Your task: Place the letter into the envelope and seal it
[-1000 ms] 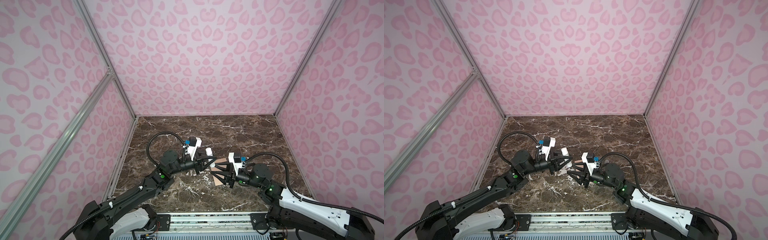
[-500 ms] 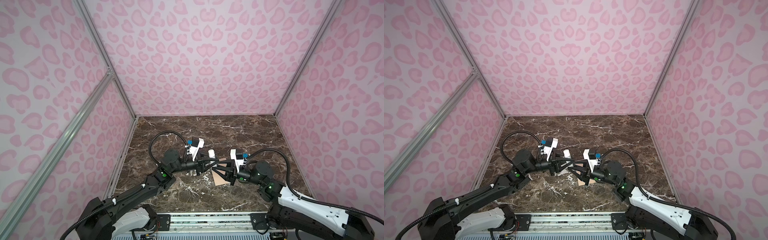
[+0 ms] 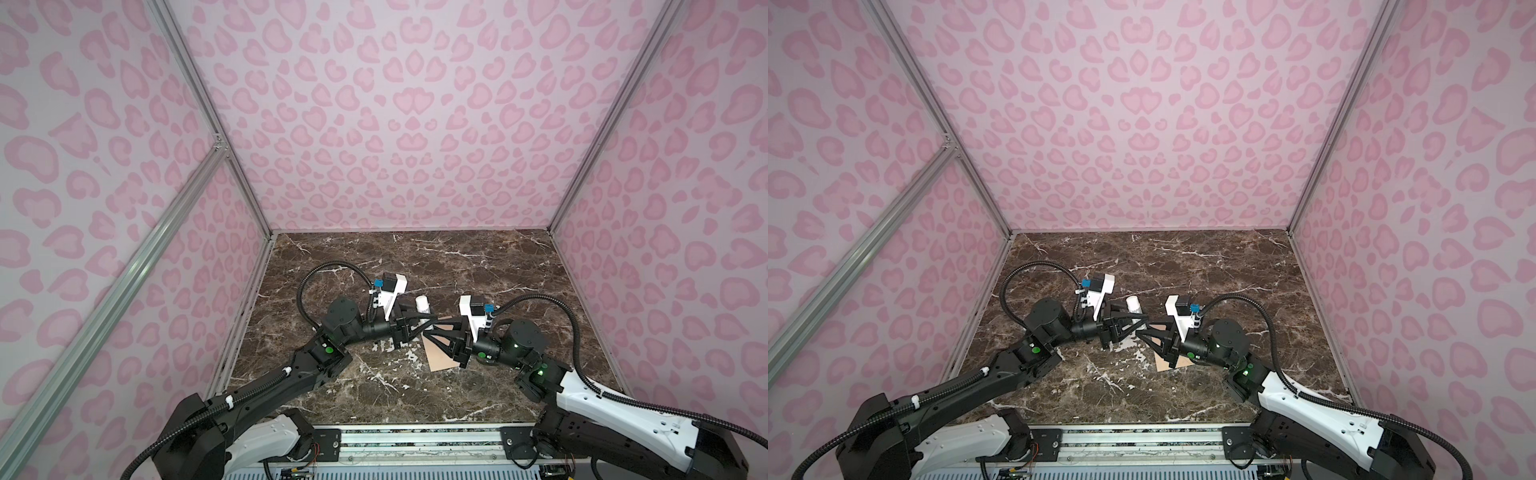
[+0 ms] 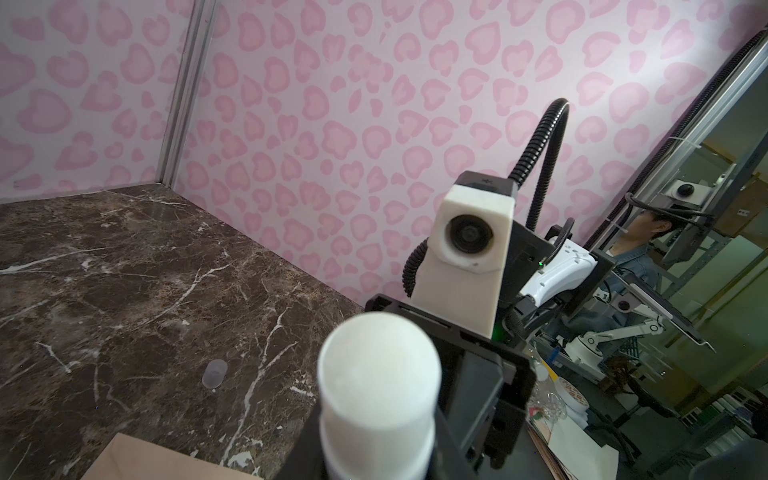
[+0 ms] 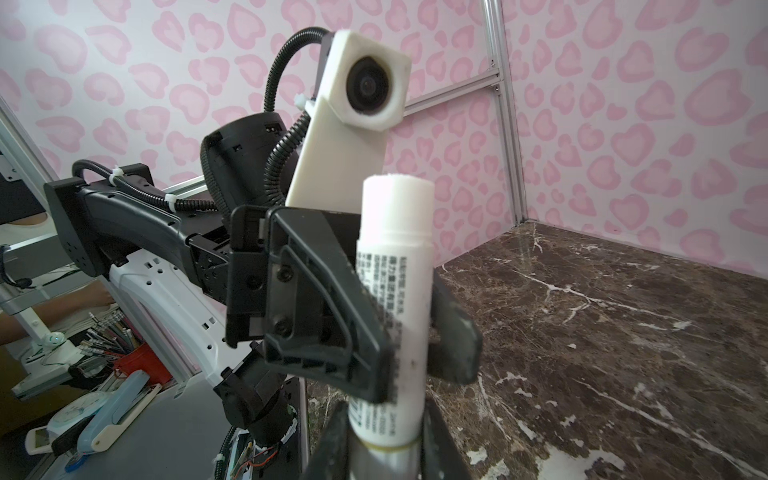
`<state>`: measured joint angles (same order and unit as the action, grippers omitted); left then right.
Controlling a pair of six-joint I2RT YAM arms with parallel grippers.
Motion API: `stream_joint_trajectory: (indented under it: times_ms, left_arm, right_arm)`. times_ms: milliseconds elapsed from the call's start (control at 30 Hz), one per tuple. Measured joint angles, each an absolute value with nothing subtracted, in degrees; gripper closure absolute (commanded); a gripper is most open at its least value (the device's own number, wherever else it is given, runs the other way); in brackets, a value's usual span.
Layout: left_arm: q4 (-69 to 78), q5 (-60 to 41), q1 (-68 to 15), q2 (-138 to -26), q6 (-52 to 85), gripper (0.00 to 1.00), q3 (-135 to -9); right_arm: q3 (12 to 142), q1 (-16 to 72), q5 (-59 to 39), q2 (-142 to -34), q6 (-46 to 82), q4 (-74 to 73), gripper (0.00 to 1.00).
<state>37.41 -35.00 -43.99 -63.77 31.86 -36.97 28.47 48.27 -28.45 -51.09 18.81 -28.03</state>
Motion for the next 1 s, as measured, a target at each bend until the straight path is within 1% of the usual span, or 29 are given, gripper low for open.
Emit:
stream_joint_trajectory:
  times_ms: [133, 233, 467, 533, 700, 867, 1000]
  left_arm:
    - [35.53, -29.36, -45.28, -62.74, 31.33, 0.96, -37.43]
    - [33.47, -23.97, -46.61, -62.22, 30.33, 0.96, -38.09]
    - [32.47, -15.14, -48.1, -61.82, 30.17, 0.96, -38.11]
    - [32.49, -13.04, -48.4, -61.91, 30.24, 0.96, -38.15]
    - [32.51, -9.06, -48.88, -62.0, 31.59, 0.96, -38.26]
    - [32.49, -6.46, -49.15, -61.52, 32.47, 0.96, -38.26]
    - [32.08, -4.49, -49.23, -60.93, 33.45, 0.96, -37.87]
  right_arm:
    - [30.35, 50.33, -22.31, -50.24, 15.97, -23.94, 0.85]
    - [31.99, 52.88, -15.59, -50.35, 12.88, -21.23, 0.86]
    - [36.51, 64.55, 10.41, -54.24, 4.16, -17.26, 0.88]
    - [37.98, 67.94, 18.52, -56.51, 1.37, -17.3, 0.87]
    - [41.21, 73.89, 34.59, -62.24, -5.06, -18.65, 0.88]
    - [43.83, 78.11, 46.83, -67.83, -10.79, -22.11, 0.88]
    - [45.74, 80.4, 54.08, -72.05, -14.83, -24.23, 0.87]
